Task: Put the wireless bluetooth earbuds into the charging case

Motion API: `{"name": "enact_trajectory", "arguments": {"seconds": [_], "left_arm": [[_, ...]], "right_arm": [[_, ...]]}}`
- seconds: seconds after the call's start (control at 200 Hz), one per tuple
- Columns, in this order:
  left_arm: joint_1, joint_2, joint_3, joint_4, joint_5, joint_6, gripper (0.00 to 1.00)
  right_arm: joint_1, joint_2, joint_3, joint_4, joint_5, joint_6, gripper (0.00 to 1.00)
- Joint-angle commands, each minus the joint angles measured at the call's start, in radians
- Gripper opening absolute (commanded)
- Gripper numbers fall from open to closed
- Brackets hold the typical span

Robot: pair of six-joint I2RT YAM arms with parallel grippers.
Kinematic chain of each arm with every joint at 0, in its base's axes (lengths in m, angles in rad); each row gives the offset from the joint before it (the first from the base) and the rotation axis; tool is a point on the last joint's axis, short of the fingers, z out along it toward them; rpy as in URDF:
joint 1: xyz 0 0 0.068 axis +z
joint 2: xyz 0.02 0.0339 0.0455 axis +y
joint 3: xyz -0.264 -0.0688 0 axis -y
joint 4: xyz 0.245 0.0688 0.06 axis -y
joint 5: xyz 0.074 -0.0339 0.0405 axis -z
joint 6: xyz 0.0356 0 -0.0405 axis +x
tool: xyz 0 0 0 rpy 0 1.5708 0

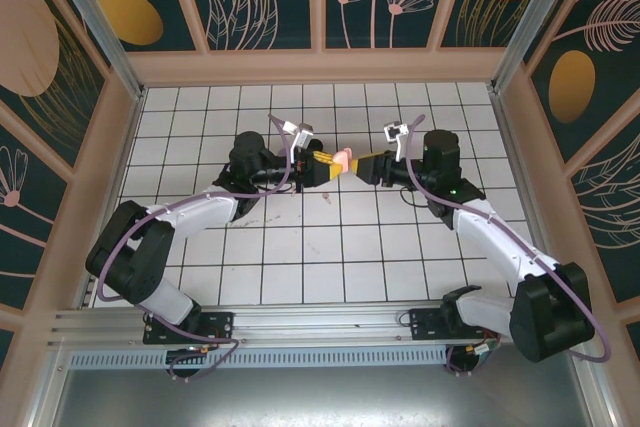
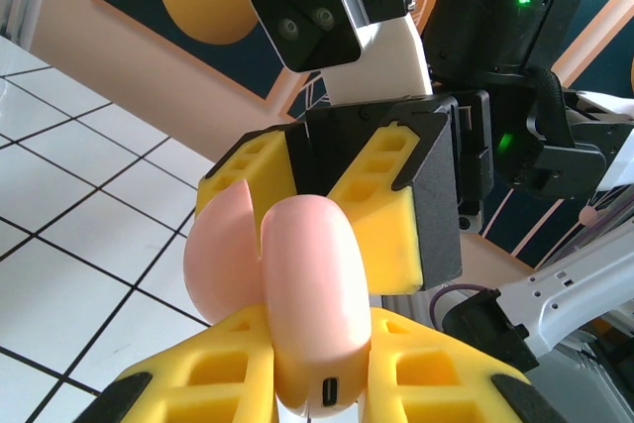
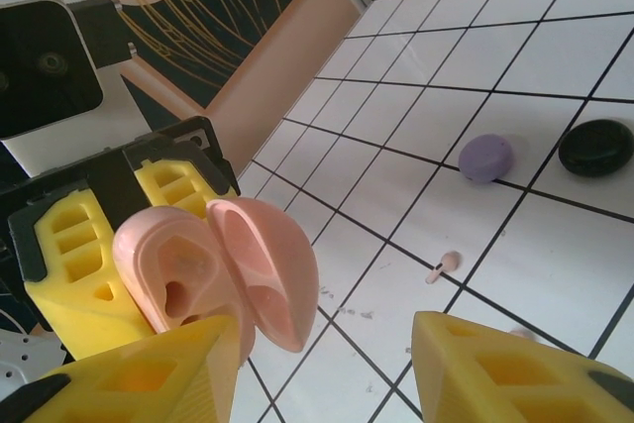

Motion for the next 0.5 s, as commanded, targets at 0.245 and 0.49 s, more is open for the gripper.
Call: {"name": "enact_trajectory", "arguments": {"seconds": [0.245, 0.49], "left_arm": [[-0.003, -0.019, 0.025, 0.051, 0.031, -0.015, 0.00], [-0.005, -0.026, 0.019, 0.059, 0.036, -0.024, 0.00]], "right_arm": [[0.024, 0.026, 0.041, 0.043, -0.016, -0.005, 0.46], [0.026, 0.035, 0.046, 0.050, 0.011, -0.003, 0.34]]}}
